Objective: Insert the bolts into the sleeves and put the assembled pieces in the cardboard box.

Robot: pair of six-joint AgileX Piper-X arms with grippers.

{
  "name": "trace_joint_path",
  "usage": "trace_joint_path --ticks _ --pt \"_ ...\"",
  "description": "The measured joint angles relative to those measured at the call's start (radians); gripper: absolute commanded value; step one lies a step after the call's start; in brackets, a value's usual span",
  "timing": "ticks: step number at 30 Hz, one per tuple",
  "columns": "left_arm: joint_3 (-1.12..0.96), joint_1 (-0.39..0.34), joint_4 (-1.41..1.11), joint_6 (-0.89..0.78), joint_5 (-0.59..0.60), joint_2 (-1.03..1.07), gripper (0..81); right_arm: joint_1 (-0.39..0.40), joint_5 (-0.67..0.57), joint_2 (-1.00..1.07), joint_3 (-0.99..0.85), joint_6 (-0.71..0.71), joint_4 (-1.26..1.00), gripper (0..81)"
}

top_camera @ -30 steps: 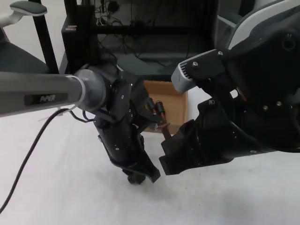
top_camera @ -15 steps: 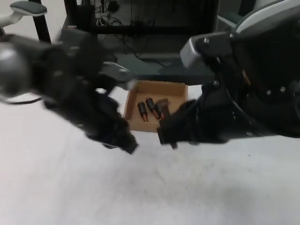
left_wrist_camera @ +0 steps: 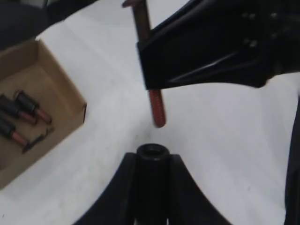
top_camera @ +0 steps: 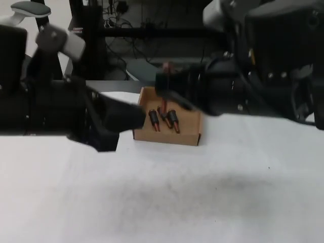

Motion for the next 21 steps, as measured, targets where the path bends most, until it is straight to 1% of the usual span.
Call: trace_joint_path --ticks 4,10,13,18,21 --pt "0.028 0.0 -0.121 -0.079 0.031 -0.001 1.7 -0.024 -0.005 0.001 0.0 0.037 -0.073 0.4" --pt "0.063 0.006 -0.183 -0.101 0.032 -0.001 1.7 -0.033 -0.005 0.003 0.0 0.08 -0.163 0.4" --pt "0.071 0.006 -0.2 -0.105 0.032 0.005 1.7 -0.033 -0.015 0.01 0.0 0.094 -0.176 0.4" --pt "0.074 0.006 -0.345 -0.196 0.032 0.073 1.7 -0.033 -0.043 0.042 0.0 0.113 -0.183 0.4" --pt "0.074 0.006 -0.388 -0.232 0.032 0.102 1.7 -0.033 -0.049 0.047 0.0 0.119 -0.183 0.4"
